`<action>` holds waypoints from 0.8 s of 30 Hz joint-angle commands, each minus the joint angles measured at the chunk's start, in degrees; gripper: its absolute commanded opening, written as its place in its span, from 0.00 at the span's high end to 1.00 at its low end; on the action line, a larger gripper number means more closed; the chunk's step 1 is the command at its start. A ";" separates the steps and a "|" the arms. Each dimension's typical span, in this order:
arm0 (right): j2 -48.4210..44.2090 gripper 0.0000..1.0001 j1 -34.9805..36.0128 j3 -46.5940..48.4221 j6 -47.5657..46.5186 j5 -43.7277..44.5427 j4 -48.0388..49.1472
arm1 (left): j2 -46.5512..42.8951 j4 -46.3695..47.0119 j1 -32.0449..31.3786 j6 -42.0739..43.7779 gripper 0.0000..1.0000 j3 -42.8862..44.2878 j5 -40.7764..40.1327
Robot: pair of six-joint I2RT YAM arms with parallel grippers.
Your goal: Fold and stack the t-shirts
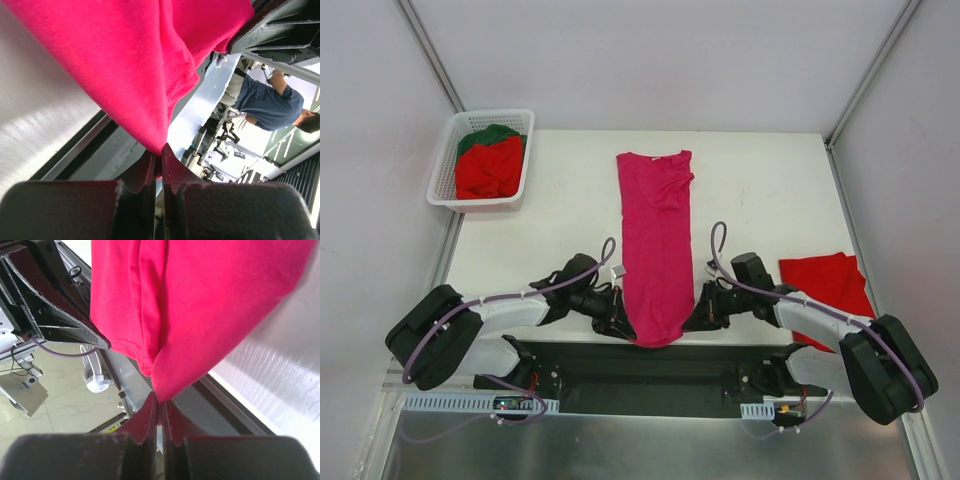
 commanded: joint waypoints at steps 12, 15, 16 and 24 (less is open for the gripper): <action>-2.71 0.99 -0.91 9.02 -5.14 1.53 -14.52 | -1.76 -13.09 1.19 6.93 1.00 11.71 1.55; -2.36 0.99 -1.61 11.40 -6.72 1.71 -17.07 | -0.09 -13.36 2.60 8.34 1.00 12.42 2.34; -2.27 0.98 -1.87 12.45 -7.16 1.71 -17.60 | 0.44 -13.44 3.04 8.52 1.00 12.51 2.34; -1.92 0.98 -4.60 16.06 -11.02 1.62 -23.31 | 2.64 -15.63 9.18 13.00 1.00 13.82 4.71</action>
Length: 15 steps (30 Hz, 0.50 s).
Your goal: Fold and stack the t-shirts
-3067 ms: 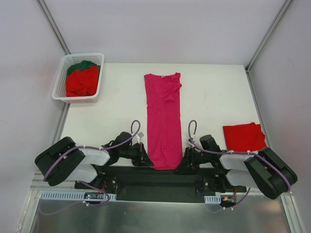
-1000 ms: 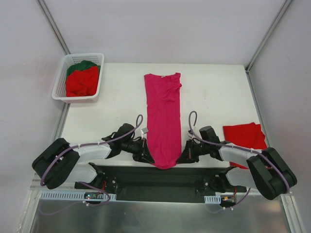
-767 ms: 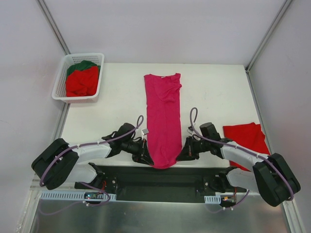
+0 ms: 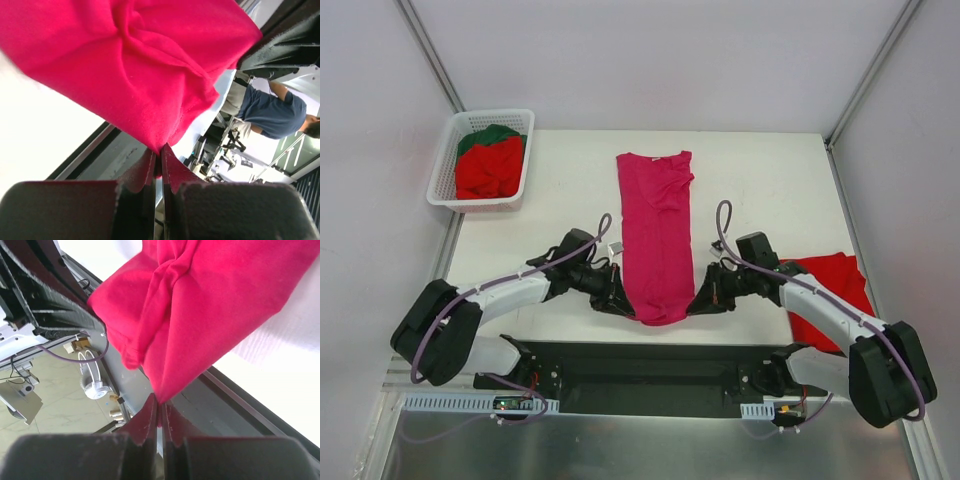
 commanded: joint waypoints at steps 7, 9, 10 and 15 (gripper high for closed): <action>1.47 0.99 -3.96 6.39 -5.88 -0.48 -7.36 | 5.50 -5.05 5.01 8.14 1.00 7.93 4.50; 2.09 0.99 -4.49 7.18 -6.50 -0.65 -7.62 | 7.34 -5.23 5.27 8.76 1.00 10.03 5.20; 2.79 0.99 -4.66 7.45 -6.59 -0.65 -7.53 | 7.96 -5.58 5.27 8.94 1.00 11.35 5.30; 5.25 0.99 -5.28 9.11 -7.64 -0.65 -7.27 | 11.30 -6.20 5.62 10.08 1.00 14.17 6.09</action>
